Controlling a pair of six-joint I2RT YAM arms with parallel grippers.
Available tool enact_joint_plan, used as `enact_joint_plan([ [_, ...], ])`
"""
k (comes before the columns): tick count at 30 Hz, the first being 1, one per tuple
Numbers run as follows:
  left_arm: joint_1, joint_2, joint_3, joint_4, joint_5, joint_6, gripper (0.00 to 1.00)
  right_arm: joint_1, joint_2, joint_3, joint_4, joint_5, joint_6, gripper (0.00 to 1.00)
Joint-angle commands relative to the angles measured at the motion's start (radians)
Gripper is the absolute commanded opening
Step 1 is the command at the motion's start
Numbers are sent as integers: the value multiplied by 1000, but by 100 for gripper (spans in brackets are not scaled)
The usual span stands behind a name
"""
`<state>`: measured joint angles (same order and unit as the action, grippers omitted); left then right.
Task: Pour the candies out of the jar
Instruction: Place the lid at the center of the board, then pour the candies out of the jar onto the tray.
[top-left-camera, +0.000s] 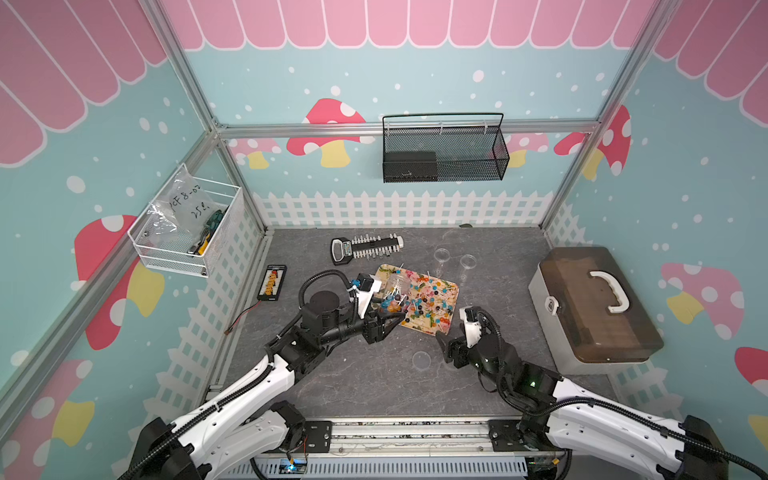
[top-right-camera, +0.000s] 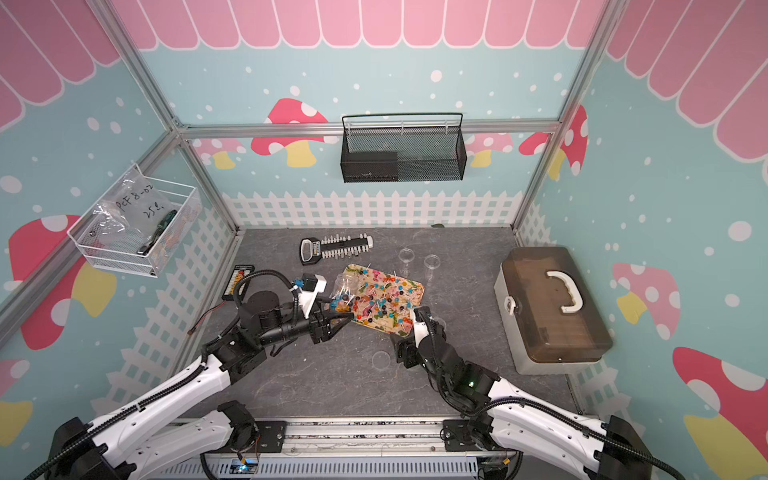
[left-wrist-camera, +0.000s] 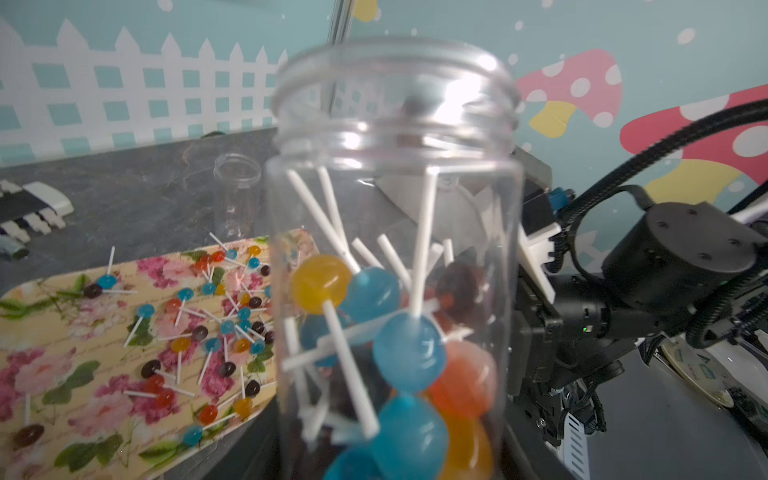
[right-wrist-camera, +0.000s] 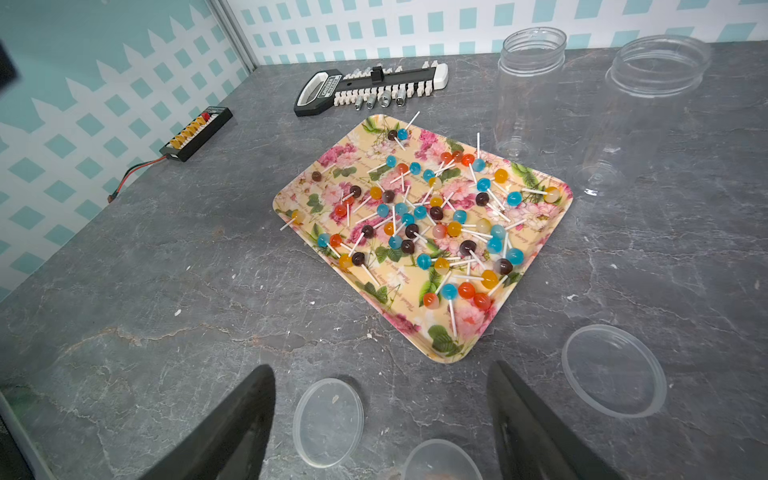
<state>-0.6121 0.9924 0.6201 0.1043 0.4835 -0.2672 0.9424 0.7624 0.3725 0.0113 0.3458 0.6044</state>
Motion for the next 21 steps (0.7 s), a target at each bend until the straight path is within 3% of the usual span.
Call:
enact_joint_plan([
  [1, 20, 38, -17, 70, -2, -65, 59, -7, -11, 2, -10, 6, 28, 79],
  [10, 95, 196, 4, -22, -41, -97, 59, -10, -43, -9, -8, -20, 29, 79],
  [21, 116, 437, 225, -366, -149, 14, 58, -14, -130, -34, -10, -48, 1, 80],
])
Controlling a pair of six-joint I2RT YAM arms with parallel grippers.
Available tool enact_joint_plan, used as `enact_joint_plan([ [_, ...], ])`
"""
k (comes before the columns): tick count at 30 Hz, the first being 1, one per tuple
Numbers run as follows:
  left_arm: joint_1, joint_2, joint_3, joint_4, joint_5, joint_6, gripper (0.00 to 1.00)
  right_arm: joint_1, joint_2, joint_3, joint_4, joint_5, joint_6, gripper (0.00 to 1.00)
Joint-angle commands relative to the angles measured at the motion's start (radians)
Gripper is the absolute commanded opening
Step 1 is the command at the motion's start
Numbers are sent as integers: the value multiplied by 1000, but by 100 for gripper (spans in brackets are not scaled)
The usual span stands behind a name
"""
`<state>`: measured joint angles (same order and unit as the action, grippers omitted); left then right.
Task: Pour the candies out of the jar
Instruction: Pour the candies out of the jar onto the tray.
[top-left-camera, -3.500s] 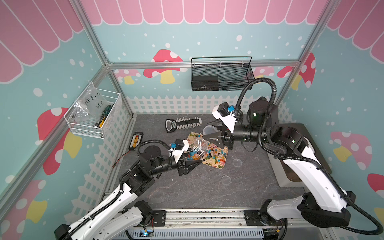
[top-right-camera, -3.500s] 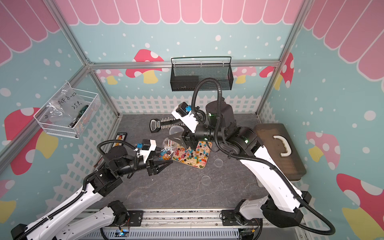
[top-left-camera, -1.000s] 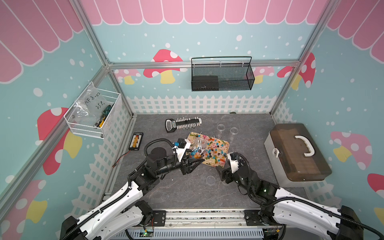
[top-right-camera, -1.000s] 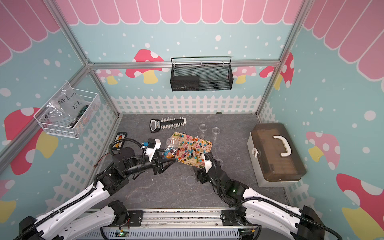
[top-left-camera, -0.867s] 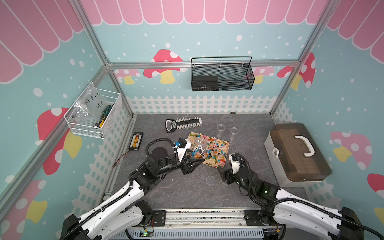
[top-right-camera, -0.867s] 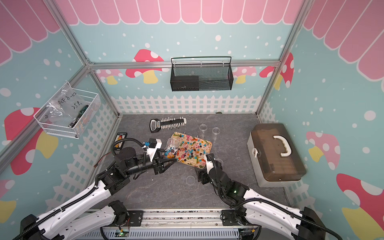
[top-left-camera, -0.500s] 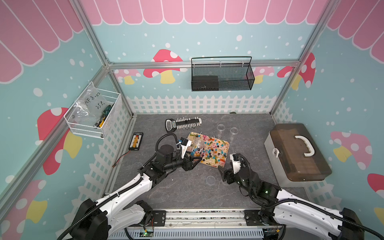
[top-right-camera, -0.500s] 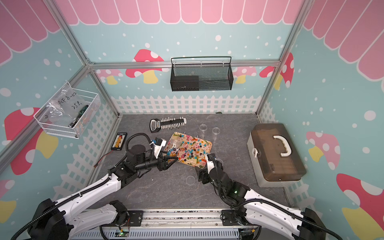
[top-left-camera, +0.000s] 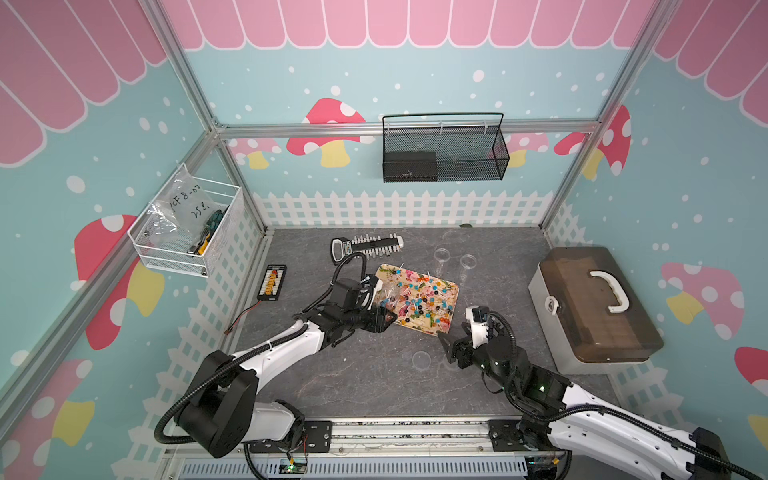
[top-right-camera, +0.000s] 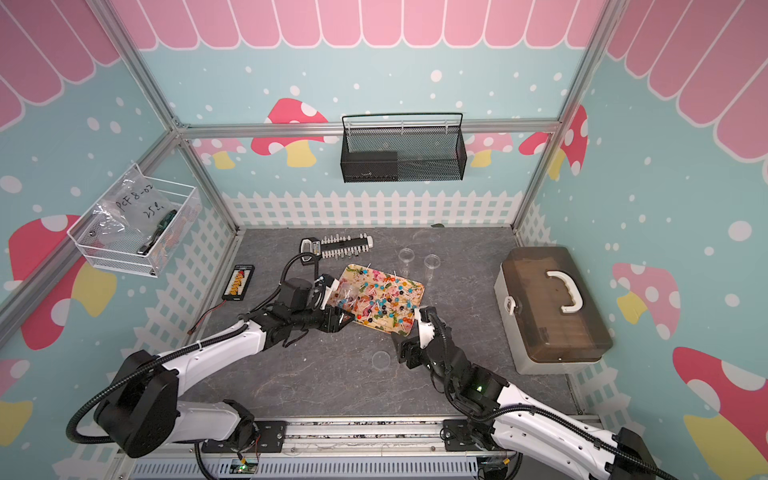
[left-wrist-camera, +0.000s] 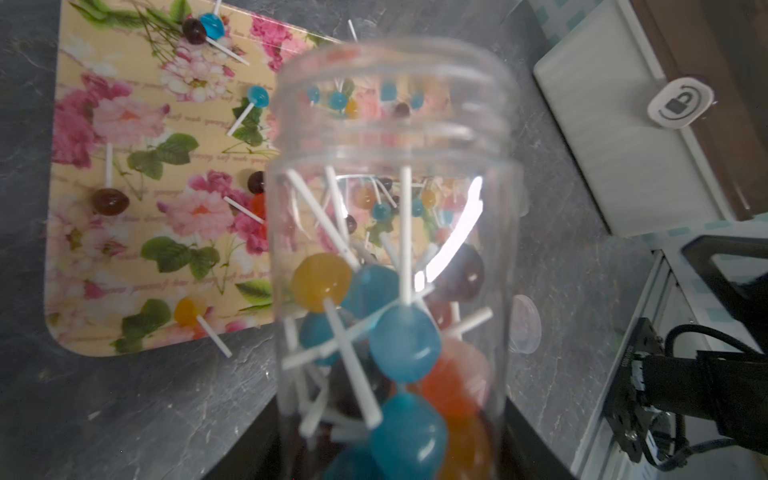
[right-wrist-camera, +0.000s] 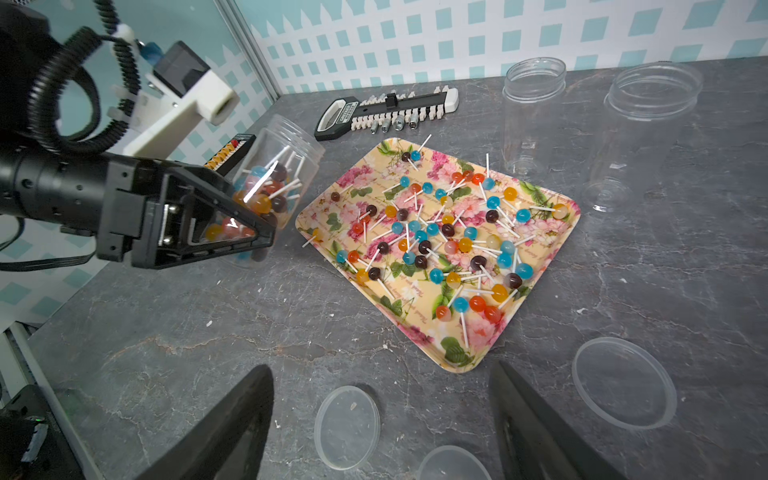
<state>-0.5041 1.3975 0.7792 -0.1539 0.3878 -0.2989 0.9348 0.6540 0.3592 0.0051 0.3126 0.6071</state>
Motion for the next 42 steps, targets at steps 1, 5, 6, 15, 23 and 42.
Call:
enact_joint_plan([
  [1, 9, 59, 94, -149, -70, 54, 58, -7, -28, -23, -3, -20, -3, 80],
  [5, 10, 149, 201, -268, -120, 89, 58, -7, -53, -42, -4, -24, -2, 80],
  [6, 11, 166, 222, -296, -140, 96, 58, -8, -58, -44, -4, -24, -1, 80],
  [15, 10, 387, 488, -604, -340, 211, 57, -10, -109, -73, -13, -18, 6, 80],
  [23, -10, 516, 671, -772, -500, 305, 56, -11, -175, -89, -62, 0, 9, 81],
  [42, -103, 630, 828, -917, -832, 455, 56, -13, -238, -74, -185, -18, -6, 81],
])
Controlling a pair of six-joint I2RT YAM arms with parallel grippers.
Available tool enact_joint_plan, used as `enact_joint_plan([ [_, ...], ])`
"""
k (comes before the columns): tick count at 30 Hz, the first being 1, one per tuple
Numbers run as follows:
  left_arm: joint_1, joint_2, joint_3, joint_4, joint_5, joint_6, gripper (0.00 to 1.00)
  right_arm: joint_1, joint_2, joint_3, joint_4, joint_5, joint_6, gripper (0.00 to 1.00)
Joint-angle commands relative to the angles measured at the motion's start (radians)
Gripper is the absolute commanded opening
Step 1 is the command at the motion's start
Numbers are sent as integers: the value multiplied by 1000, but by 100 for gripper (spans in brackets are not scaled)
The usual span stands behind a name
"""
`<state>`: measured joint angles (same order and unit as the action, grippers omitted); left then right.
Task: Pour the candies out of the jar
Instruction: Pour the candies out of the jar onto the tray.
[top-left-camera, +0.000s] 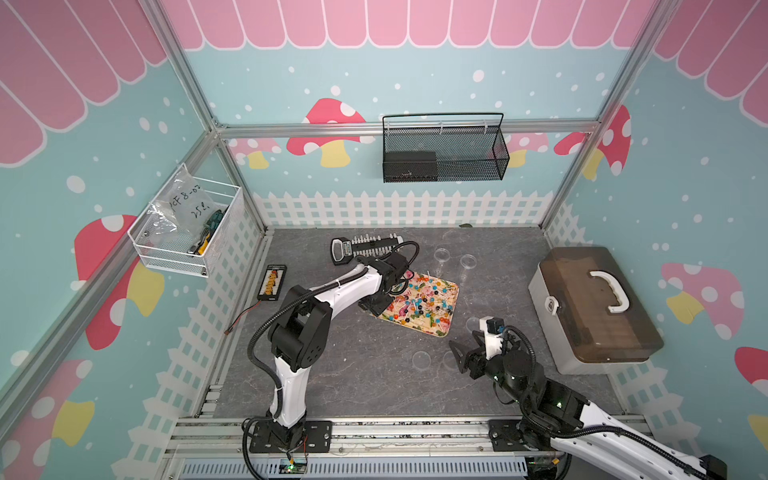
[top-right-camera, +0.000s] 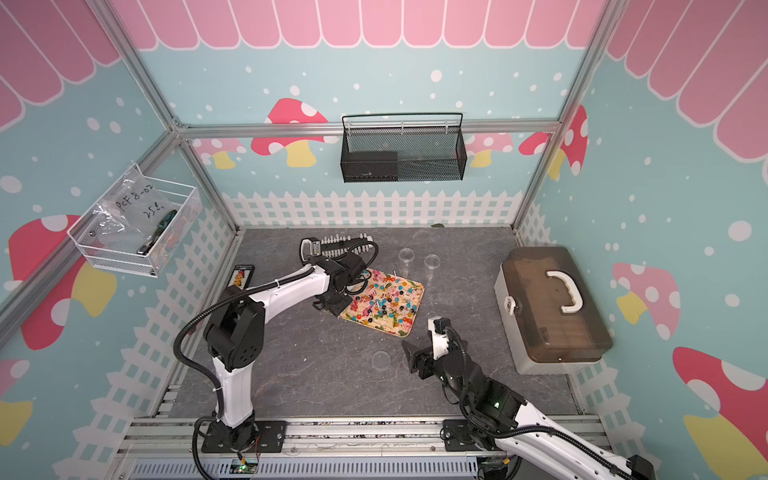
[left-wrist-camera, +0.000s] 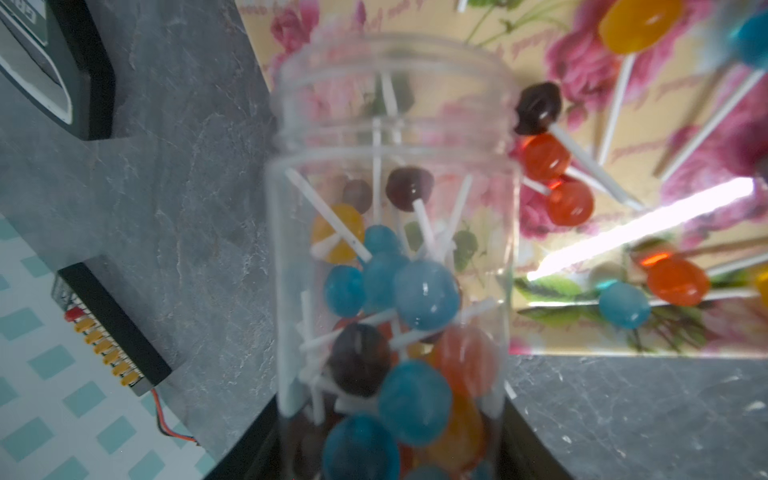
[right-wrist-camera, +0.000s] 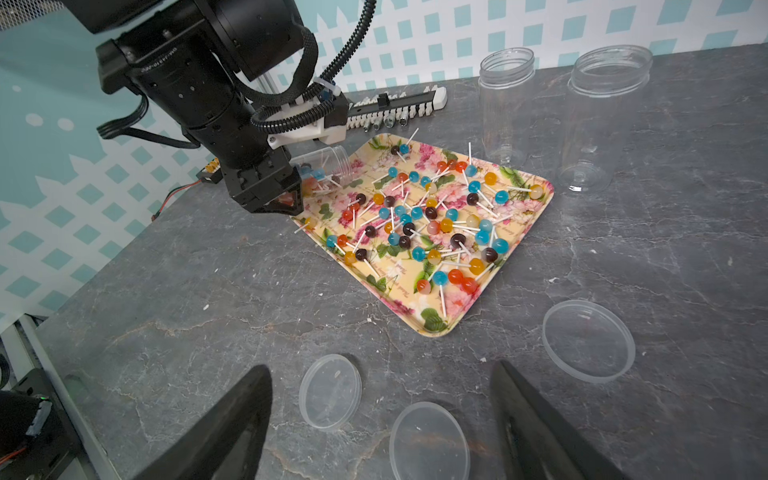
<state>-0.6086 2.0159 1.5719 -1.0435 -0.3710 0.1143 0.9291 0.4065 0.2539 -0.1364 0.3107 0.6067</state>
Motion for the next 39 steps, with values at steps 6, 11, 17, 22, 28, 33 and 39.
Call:
enact_joint_plan([
  [6, -27, 31, 55, -43, -174, 91, 57, -7, 25, 39, -48, -21, 2, 81],
  [11, -51, 51, 78, -50, -255, 121, 57, -8, 25, 42, -47, -19, -2, 81],
  [17, -83, 81, 79, -47, -357, 158, 57, -7, 41, 52, -48, -22, -7, 81],
  [22, -98, 89, 79, -48, -404, 189, 57, -7, 58, 57, -47, -25, -6, 81],
  [28, -102, 93, 52, -48, -478, 226, 57, -8, 63, 58, -46, -45, -13, 81],
  [33, -111, 86, 43, -51, -534, 253, 57, -7, 57, 55, -45, -62, -25, 81],
  [39, -131, 99, 35, -66, -587, 318, 57, -9, 58, 48, -43, -73, -45, 81],
])
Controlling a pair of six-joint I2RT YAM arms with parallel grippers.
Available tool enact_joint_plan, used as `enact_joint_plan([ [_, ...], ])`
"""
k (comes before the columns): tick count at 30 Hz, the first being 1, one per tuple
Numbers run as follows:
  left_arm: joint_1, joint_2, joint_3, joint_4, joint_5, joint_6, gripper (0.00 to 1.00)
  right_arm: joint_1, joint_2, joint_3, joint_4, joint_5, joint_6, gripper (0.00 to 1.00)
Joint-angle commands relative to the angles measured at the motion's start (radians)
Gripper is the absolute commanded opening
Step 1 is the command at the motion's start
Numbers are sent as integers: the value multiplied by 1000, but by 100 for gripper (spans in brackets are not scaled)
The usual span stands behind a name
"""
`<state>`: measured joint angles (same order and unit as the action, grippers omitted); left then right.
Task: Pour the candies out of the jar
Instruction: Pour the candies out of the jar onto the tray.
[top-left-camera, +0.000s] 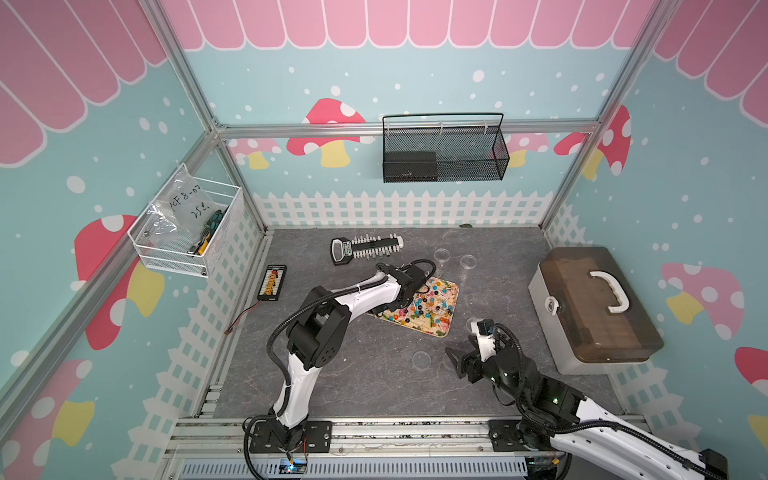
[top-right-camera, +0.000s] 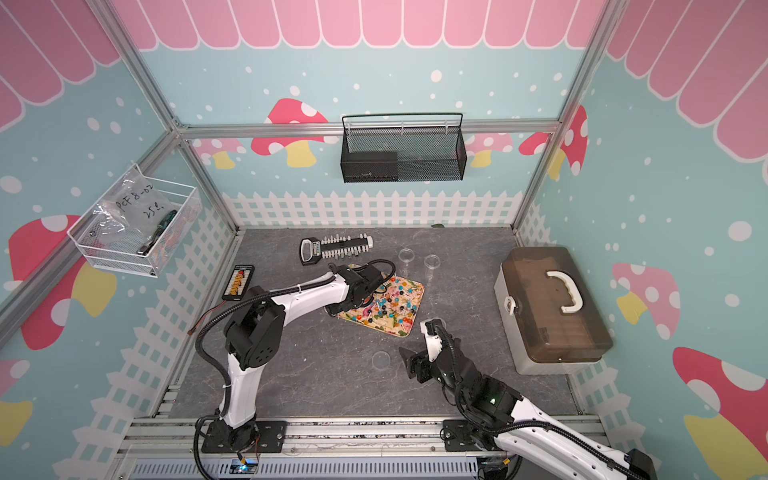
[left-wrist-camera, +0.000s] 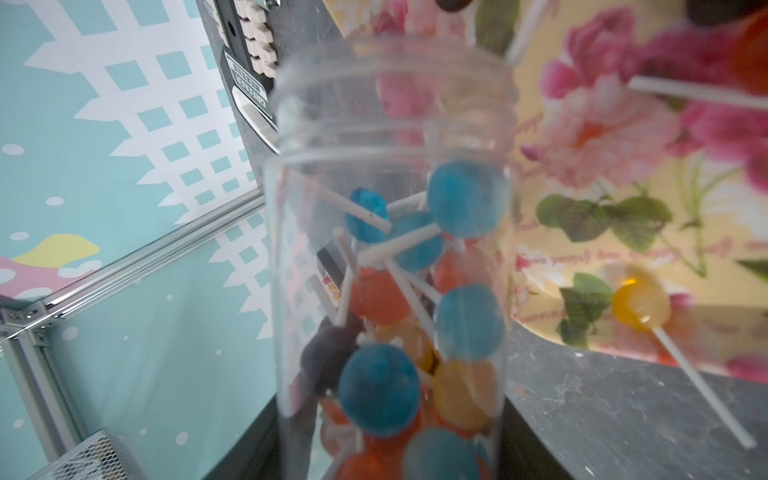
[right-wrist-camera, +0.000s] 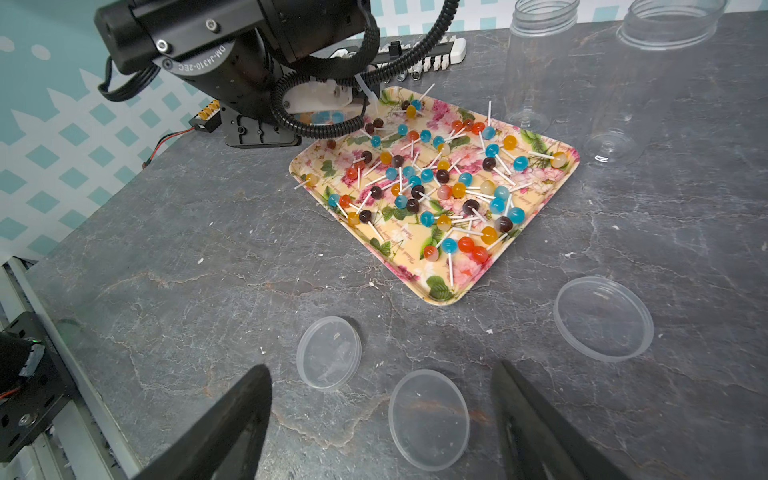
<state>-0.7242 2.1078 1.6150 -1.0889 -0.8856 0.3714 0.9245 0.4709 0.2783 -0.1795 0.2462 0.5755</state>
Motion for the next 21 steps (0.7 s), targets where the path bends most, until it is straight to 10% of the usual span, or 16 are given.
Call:
enact_joint_plan([
  [1, -20, 9, -13, -22, -87, 70, 57, -5, -8, 20, 1, -10, -12, 81],
  [21, -61, 94, -81, 91, -242, 241, 57, -5, -119, -77, 41, -23, 27, 81],
])
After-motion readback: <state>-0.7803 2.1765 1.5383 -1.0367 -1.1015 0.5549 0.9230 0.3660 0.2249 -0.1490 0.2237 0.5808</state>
